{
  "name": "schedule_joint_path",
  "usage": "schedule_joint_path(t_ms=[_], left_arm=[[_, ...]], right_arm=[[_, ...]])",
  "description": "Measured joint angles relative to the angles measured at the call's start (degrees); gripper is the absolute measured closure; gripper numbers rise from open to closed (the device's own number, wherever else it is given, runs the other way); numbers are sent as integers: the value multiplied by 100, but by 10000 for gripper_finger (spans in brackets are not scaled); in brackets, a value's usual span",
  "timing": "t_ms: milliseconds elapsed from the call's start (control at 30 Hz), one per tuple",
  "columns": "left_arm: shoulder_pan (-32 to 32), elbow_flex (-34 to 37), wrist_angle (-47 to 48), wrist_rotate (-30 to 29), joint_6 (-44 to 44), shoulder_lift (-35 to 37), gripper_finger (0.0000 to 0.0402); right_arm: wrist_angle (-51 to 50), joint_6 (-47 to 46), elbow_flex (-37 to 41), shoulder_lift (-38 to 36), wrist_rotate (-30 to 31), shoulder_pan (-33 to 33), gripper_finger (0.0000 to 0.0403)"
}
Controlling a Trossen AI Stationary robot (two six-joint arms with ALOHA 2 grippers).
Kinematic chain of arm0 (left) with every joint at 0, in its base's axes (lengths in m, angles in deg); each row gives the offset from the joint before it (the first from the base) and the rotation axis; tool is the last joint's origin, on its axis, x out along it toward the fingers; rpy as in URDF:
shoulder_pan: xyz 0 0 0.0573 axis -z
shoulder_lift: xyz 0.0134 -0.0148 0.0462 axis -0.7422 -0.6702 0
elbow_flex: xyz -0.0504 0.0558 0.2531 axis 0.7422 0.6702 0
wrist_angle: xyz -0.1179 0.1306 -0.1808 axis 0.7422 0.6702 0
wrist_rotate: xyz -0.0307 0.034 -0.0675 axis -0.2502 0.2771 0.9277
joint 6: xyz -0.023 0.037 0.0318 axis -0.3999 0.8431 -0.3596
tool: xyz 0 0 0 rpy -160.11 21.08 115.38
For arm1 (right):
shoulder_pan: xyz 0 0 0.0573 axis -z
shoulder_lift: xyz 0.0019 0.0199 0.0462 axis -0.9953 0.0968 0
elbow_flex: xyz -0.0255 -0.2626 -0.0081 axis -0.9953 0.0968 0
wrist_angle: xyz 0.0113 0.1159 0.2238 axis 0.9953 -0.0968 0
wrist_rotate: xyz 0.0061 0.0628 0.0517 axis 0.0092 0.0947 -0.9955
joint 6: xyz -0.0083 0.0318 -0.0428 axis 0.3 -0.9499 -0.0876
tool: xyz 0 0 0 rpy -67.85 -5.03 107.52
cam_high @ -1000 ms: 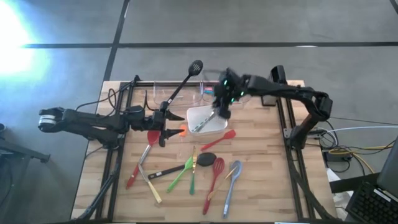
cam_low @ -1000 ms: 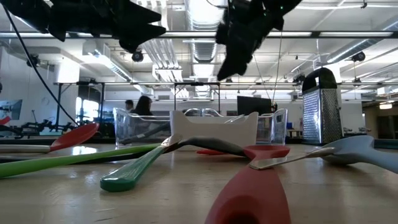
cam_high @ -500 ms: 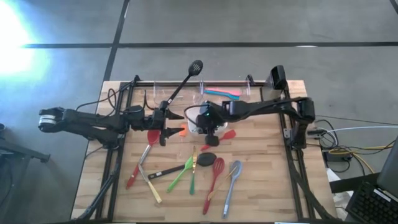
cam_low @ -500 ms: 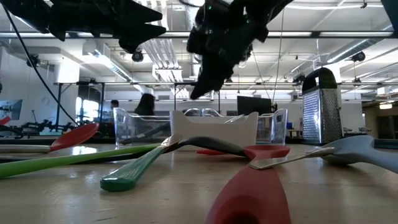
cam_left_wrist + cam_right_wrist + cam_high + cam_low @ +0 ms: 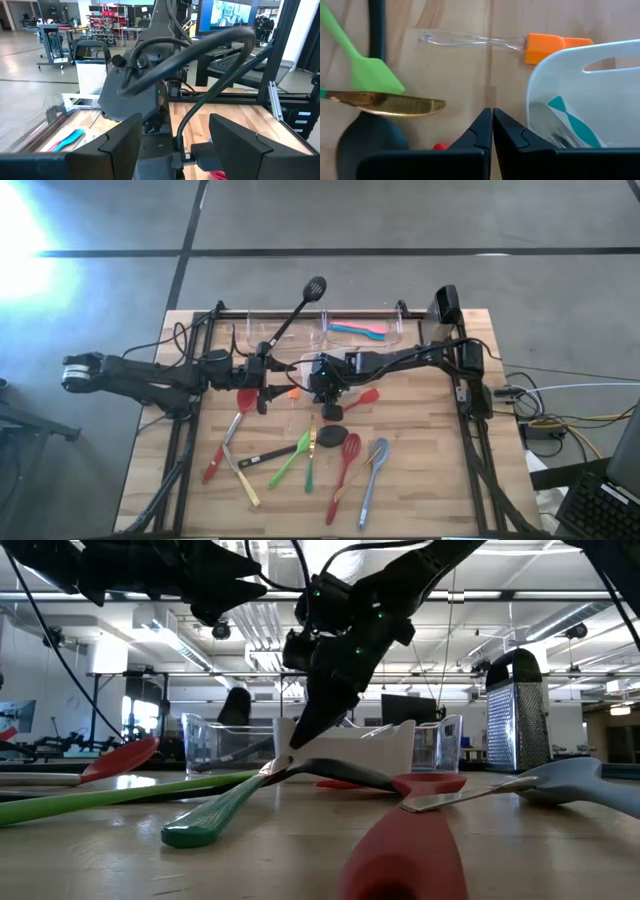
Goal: Pick & Place Kitchen Items
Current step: Adjust the white bin
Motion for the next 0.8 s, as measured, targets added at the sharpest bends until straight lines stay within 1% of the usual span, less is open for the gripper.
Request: schedule_joint_path(t_ms=[167,300,467,800], left_arm=[[0,0,26,-12,2,0,165],[0,0,28,-33,4,0,165],[0,2,26,-49,4,0,165],[0,11,25,-49,9,0,165]], right_arm=[[77,47,-68,23,429,24,395],[143,49,-71,23,490,89,395],[162,128,-71,23,744,164,395],[160,182,-69,21,765,295,395]])
